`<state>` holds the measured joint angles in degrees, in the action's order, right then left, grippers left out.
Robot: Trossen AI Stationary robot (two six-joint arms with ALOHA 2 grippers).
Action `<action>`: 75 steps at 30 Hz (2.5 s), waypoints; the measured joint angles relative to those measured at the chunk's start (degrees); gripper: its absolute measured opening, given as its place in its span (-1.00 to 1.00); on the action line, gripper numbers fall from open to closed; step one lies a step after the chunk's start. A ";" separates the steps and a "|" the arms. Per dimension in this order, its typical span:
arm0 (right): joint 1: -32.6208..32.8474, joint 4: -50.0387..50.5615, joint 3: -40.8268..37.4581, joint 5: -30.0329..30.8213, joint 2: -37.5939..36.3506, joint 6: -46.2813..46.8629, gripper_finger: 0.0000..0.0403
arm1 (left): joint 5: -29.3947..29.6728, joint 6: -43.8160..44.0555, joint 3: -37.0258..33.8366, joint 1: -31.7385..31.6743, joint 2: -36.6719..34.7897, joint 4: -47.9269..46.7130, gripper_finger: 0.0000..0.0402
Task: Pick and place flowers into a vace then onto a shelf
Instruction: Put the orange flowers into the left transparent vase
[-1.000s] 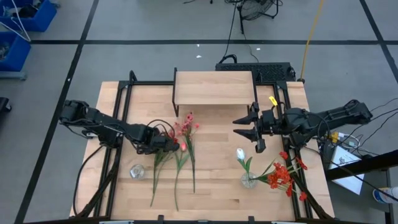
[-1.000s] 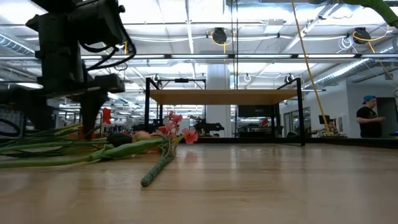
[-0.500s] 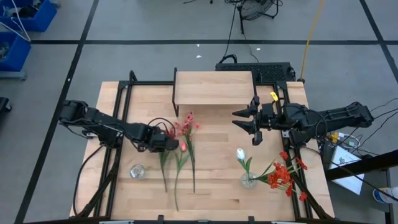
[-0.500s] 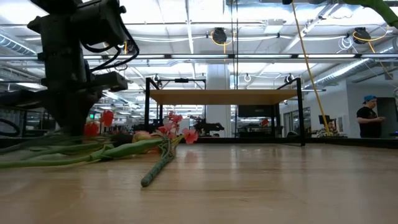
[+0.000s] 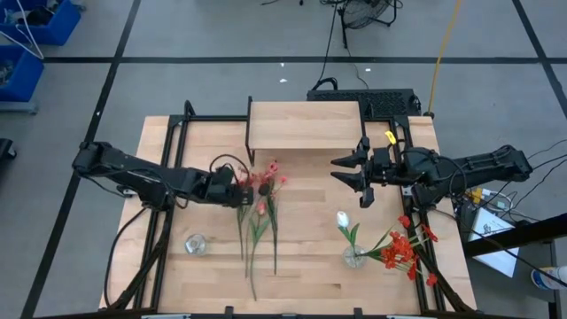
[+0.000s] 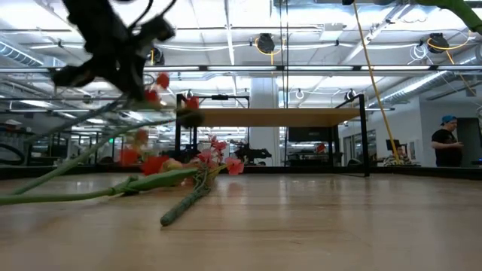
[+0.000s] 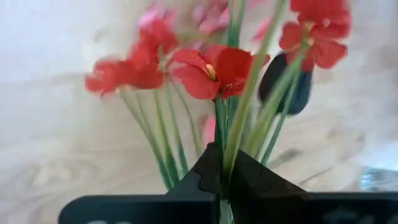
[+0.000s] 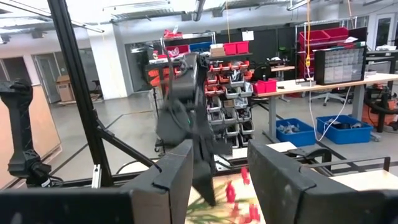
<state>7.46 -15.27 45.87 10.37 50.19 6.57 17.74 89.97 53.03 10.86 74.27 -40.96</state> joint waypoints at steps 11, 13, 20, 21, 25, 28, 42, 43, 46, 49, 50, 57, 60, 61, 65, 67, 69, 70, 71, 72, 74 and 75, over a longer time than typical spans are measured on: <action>0.00 -0.26 0.00 -0.02 1.57 -0.20 -0.29 | 15.28 -9.47 18.31 6.32 -1.36 -12.83 -0.97; 0.00 -0.50 0.02 0.00 1.94 -0.27 -0.29 | 19.63 -12.21 19.79 8.67 -1.27 -13.02 -0.96; -0.29 -0.38 0.02 -0.04 3.06 -0.63 -0.29 | 26.60 -12.20 22.94 13.53 -1.19 -19.64 -0.98; -0.33 -0.41 0.02 -0.02 3.21 -0.64 -0.29 | 27.37 -13.01 23.31 14.31 -1.19 -19.65 -0.98; -0.83 -0.52 0.02 0.00 4.12 -2.11 -0.29 | 28.77 -18.05 24.21 16.77 -1.17 -19.22 -0.98; -1.14 -0.57 0.02 0.00 4.80 -2.30 -0.29 | 32.40 -16.29 25.21 17.55 -1.17 -21.55 -0.98; -3.31 -12.67 0.00 -2.89 10.94 2.72 -0.29 | 29.24 -20.83 23.35 9.04 -1.79 -22.84 -0.97; -3.34 -14.15 0.00 -3.49 11.52 3.72 -0.29 | 29.55 -21.16 23.37 9.13 -2.16 -21.90 -0.95; -3.34 -16.21 0.00 -4.52 12.79 6.27 -0.29 | 29.50 -22.41 24.23 9.87 -2.24 -18.66 -0.95; -3.36 -17.42 -0.02 -4.52 13.46 6.46 -0.29 | 34.23 -24.13 24.37 12.61 -2.13 -18.96 -0.97; -3.37 -17.36 -0.02 -4.55 13.48 6.87 -0.29 | 33.45 -24.34 24.12 12.52 -2.15 -18.98 -0.97; -4.10 -17.46 -0.02 -4.35 14.25 7.47 -0.29 | 13.25 -21.94 23.00 4.40 -2.11 -23.14 -0.98; -4.80 -18.00 -0.02 -4.27 14.14 7.42 -0.29 | 17.76 -23.38 25.31 6.05 -2.51 -21.87 -0.97; -4.96 -17.98 -0.02 -4.22 14.17 7.57 -0.29 | 20.34 -23.05 26.74 6.97 -2.90 -21.89 -0.98; -5.27 -18.80 -0.02 -2.64 14.14 7.73 -0.29 | 26.73 -24.29 33.01 9.93 -3.23 -24.46 -0.98; -5.29 -19.25 -0.02 -2.56 14.08 7.71 -0.29 | 31.45 -27.29 34.75 12.49 -2.93 -24.33 -0.97; -5.28 -19.34 -0.02 -1.54 14.10 7.53 -0.29 | 33.88 -32.76 35.36 15.01 -3.13 -23.65 -0.97; -5.27 -19.33 -0.02 -0.90 14.10 7.50 -0.29 | 34.16 -34.88 35.39 16.17 -3.29 -24.01 -0.98; -5.27 -19.49 -0.02 -0.34 14.10 7.42 -0.29 | 34.61 -35.04 35.37 17.13 -3.64 -24.75 -0.98; -5.27 -19.71 -0.02 0.09 14.10 7.33 -0.29 | 35.00 -33.47 35.30 17.93 -3.90 -25.40 -0.98; -5.29 -20.30 -0.02 0.11 14.10 7.32 -0.29 | 34.88 -30.33 35.28 19.11 -4.40 -25.89 -0.97; -5.31 -20.49 -0.02 0.11 14.10 7.37 -0.29 | 35.05 -30.10 35.33 20.06 -4.51 -25.89 -0.97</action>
<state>2.15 -35.76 45.84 10.48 64.29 13.95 52.79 59.87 88.36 30.91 69.76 -66.85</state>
